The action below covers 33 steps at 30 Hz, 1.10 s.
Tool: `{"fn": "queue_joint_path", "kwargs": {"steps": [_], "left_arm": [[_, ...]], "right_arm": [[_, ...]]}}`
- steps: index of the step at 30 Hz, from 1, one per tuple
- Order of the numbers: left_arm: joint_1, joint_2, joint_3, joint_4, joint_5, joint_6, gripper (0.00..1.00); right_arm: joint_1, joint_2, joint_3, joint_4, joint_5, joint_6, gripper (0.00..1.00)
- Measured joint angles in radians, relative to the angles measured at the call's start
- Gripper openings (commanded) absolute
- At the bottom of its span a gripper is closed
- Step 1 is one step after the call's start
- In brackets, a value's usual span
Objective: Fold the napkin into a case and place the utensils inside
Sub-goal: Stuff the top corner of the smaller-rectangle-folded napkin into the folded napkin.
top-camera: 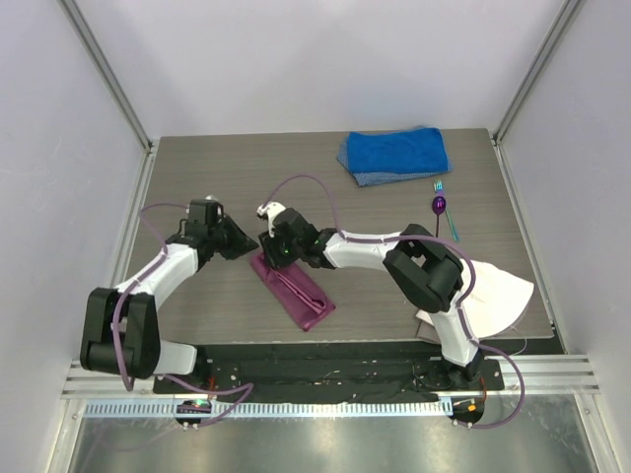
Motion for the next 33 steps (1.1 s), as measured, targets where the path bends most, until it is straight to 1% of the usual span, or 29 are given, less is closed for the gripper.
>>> {"fn": "queue_joint_path", "kwargs": {"steps": [2,3,4,5,6,7,9,10,12,18,20,27,33], "left_arm": [[0.006,-0.051,-0.019,-0.008,-0.022,-0.005,0.13],[0.007,-0.080,-0.031,-0.013,-0.033,-0.006,0.14],[0.007,-0.108,-0.041,-0.018,-0.042,-0.007,0.15],[0.007,-0.132,-0.050,-0.021,-0.051,-0.008,0.19],[0.007,-0.150,-0.057,-0.023,-0.058,-0.007,0.20],[0.006,-0.170,-0.067,-0.027,-0.068,-0.006,0.21],[0.004,-0.190,-0.079,-0.037,-0.086,-0.005,0.24],[-0.005,-0.197,-0.084,-0.044,-0.100,-0.003,0.24],[-0.023,-0.201,-0.087,-0.057,-0.126,0.000,0.24],[-0.157,-0.200,-0.087,-0.087,-0.229,0.033,0.24],[-0.184,-0.191,-0.086,-0.090,-0.257,0.049,0.24],[-0.279,-0.077,-0.032,-0.128,-0.368,0.097,0.24],[-0.335,-0.007,0.023,-0.143,-0.418,0.122,0.29]], "right_arm": [[0.001,0.002,0.003,-0.003,0.017,-0.003,0.38],[0.001,0.002,0.004,-0.005,0.023,-0.003,0.34],[0.002,0.002,0.005,-0.006,0.032,-0.003,0.32],[0.002,0.002,0.005,-0.005,0.041,-0.003,0.30],[0.004,0.002,0.006,-0.005,0.051,-0.002,0.23],[0.004,0.002,0.006,-0.005,0.059,-0.002,0.19],[0.005,0.002,0.006,-0.005,0.070,-0.001,0.13],[0.005,0.002,0.006,-0.006,0.074,0.004,0.07],[0.005,0.002,0.008,-0.007,0.077,0.007,0.02],[0.005,0.002,0.029,-0.032,0.081,0.043,0.01],[0.000,0.002,0.029,-0.045,0.080,0.060,0.01],[-0.021,-0.002,0.029,-0.088,0.068,0.114,0.01],[-0.042,-0.033,0.022,-0.104,0.041,0.152,0.01]]}}
